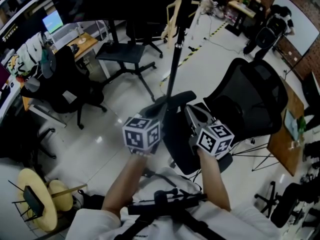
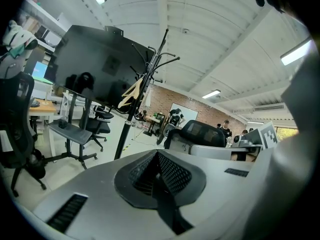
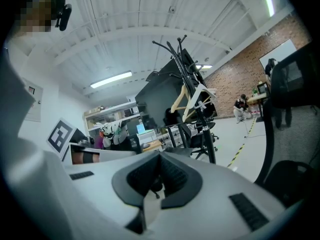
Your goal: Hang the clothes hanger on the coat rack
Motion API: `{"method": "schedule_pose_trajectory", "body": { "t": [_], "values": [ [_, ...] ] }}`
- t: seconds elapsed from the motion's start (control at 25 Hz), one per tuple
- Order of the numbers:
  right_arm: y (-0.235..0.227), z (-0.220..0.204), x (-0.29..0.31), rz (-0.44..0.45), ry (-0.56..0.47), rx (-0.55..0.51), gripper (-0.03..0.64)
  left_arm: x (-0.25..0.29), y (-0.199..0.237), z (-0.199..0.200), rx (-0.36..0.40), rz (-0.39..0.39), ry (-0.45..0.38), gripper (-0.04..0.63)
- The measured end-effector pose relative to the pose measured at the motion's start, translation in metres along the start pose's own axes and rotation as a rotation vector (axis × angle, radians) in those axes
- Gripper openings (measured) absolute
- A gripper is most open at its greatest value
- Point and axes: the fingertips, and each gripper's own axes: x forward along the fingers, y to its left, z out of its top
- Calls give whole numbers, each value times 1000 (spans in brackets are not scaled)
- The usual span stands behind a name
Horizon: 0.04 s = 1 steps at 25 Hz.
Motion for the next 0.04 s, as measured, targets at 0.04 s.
{"method": "schedule_pose_trajectory", "body": {
  "t": [0.04],
  "values": [
    [2, 1, 3, 3, 4, -3, 8, 0, 3, 1, -6, 1, 0, -9]
  ]
}}
